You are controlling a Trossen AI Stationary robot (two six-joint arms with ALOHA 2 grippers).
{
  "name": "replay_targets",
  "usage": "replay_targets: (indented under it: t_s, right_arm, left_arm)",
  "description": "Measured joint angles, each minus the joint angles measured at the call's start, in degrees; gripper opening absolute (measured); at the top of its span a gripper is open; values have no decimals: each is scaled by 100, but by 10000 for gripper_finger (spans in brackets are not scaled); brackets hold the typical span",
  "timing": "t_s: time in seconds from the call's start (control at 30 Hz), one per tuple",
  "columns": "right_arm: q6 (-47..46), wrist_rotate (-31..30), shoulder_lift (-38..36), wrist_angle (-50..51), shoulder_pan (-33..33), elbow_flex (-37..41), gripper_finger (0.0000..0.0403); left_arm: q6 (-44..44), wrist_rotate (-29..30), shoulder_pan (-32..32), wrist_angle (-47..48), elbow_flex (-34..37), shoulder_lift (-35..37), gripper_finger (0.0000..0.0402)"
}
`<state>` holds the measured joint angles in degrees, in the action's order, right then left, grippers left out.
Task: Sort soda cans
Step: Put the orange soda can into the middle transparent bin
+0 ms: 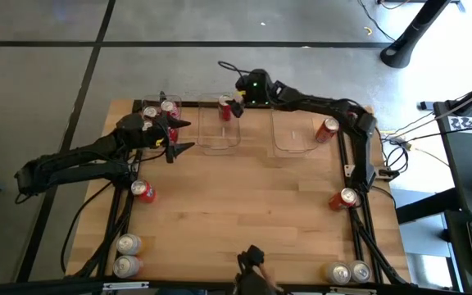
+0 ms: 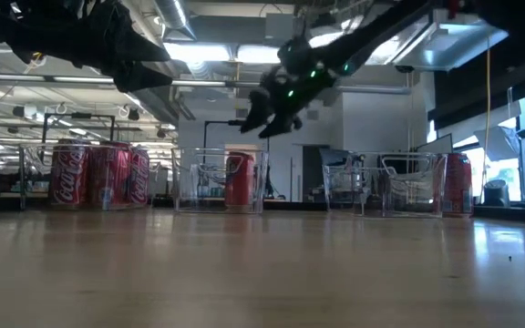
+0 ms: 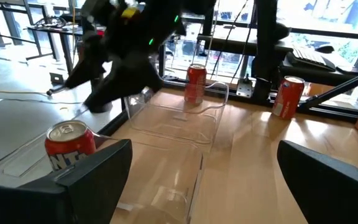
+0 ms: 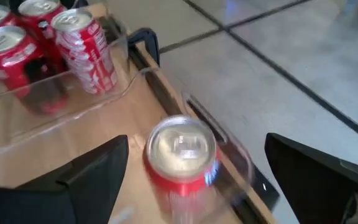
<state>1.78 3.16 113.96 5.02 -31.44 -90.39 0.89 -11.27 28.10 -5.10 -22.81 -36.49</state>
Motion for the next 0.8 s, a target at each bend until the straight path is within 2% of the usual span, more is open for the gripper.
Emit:
replay_targets:
  t_s: [0.23, 0.47, 0.7, 0.8]
  right_arm:
    - [-9, -316, -1374, 1879, 216, -11, 376]
    - [-662, -1458, -2596, 4135, 473, -11, 376]
    - [-1667, -3044, -3007, 6147, 433, -11, 376]
    - [-2148, -3371, -2977, 6760, 234, 38, 376]
  left_arm:
    - [-3, 0, 0, 0, 0, 0, 388]
    - [11, 0, 1, -3, 0, 0, 388]
    - [13, -1, 0, -4, 0, 0, 388]
    - [13, 0, 0, -4, 0, 0, 388]
